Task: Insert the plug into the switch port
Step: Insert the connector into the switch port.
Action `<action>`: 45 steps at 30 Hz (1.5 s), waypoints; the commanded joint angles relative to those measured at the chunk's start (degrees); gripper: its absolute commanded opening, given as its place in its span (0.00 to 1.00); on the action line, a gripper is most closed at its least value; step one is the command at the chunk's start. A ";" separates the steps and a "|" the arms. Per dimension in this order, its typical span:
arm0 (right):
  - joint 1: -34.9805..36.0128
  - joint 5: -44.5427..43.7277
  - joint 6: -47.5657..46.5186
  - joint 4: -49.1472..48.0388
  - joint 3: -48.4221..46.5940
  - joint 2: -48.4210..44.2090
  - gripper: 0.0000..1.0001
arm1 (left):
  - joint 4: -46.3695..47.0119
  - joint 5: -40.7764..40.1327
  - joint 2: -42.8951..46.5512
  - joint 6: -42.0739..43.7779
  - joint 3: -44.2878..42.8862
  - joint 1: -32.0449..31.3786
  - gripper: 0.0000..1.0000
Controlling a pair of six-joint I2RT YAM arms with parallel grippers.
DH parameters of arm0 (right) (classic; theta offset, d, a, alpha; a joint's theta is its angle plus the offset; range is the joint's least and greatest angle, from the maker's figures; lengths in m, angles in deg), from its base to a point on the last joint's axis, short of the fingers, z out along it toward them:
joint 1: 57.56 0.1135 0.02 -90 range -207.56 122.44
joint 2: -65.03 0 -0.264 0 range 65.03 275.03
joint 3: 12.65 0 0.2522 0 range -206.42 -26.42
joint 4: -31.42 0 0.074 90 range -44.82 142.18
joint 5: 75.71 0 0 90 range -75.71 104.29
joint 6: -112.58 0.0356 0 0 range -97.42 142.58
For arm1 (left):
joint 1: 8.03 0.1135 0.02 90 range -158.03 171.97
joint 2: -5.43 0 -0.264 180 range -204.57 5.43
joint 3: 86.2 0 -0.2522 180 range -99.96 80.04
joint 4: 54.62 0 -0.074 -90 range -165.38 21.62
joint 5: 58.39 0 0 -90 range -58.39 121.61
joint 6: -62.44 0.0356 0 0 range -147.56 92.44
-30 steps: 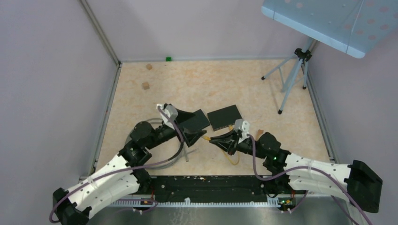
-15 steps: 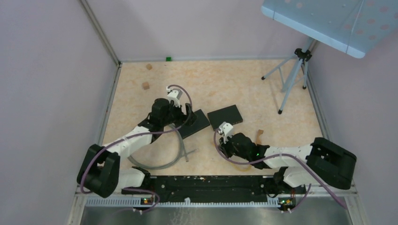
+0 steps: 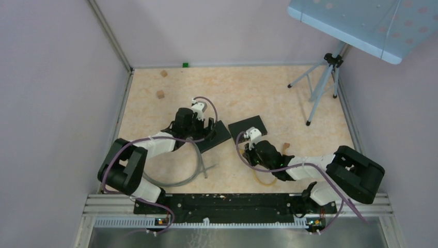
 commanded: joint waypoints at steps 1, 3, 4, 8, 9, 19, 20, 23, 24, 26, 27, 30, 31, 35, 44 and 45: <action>-3.97 0.03 1.71 -0.33 0.75 -1.14 0.00 | 2.07 -0.56 -2.92 3.24 -2.70 0.22 0.99; -5.23 0.41 1.01 0.81 0.61 -2.34 0.00 | 1.26 -0.12 -4.55 3.82 -3.43 0.24 0.99; -5.59 0.77 0.50 1.30 0.59 -2.97 0.00 | 0.60 0.87 -5.21 3.90 -3.87 0.21 0.99; -5.77 3.75 -2.07 2.67 0.86 -5.84 0.00 | -1.12 7.07 -6.64 4.29 -3.69 0.22 0.96; -5.77 5.37 -2.65 2.53 1.25 -6.64 0.00 | -1.42 8.13 -6.68 4.38 -3.04 0.17 0.96; -3.75 11.05 0.67 -4.45 5.35 -8.71 0.00 | -3.05 10.42 1.06 -3.16 3.65 -0.74 0.93; -3.15 10.90 1.05 -4.80 5.06 -7.99 0.00 | -3.41 10.75 1.64 -4.04 4.20 -1.16 0.92; -1.94 8.30 2.78 -6.59 4.34 -5.18 0.00 | -3.57 10.98 3.35 -6.03 5.81 -2.35 0.91; -1.76 7.67 3.66 -7.44 4.16 -4.18 0.00 | -3.49 11.07 3.76 -6.52 6.43 -2.64 0.91; -1.47 7.34 3.90 -7.54 2.81 -1.95 0.00 | -2.73 11.13 4.39 -6.81 7.59 -3.08 0.92; -1.38 7.34 3.64 -6.82 1.84 -0.93 0.00 | -2.38 11.18 4.45 -6.73 7.94 -3.09 0.92; -1.22 7.29 1.81 -6.64 0.24 0.91 0.00 | -2.87 10.62 3.45 -5.88 7.26 -3.08 0.92; -1.25 7.12 1.40 -6.77 -0.10 1.10 0.00 | -2.99 10.69 2.96 -5.55 6.74 -3.11 0.92; -1.22 8.18 0.18 -8.37 -1.07 2.25 0.00 | -3.62 10.33 1.59 -5.19 4.91 -3.11 0.92; -0.74 8.30 -1.67 -13.60 -1.04 5.25 0.00 | -2.60 11.42 0.33 -6.54 5.26 -3.07 0.87; -0.75 8.10 -1.69 -14.14 -1.10 5.53 0.00 | -2.60 11.48 0.25 -6.55 5.28 -3.08 0.87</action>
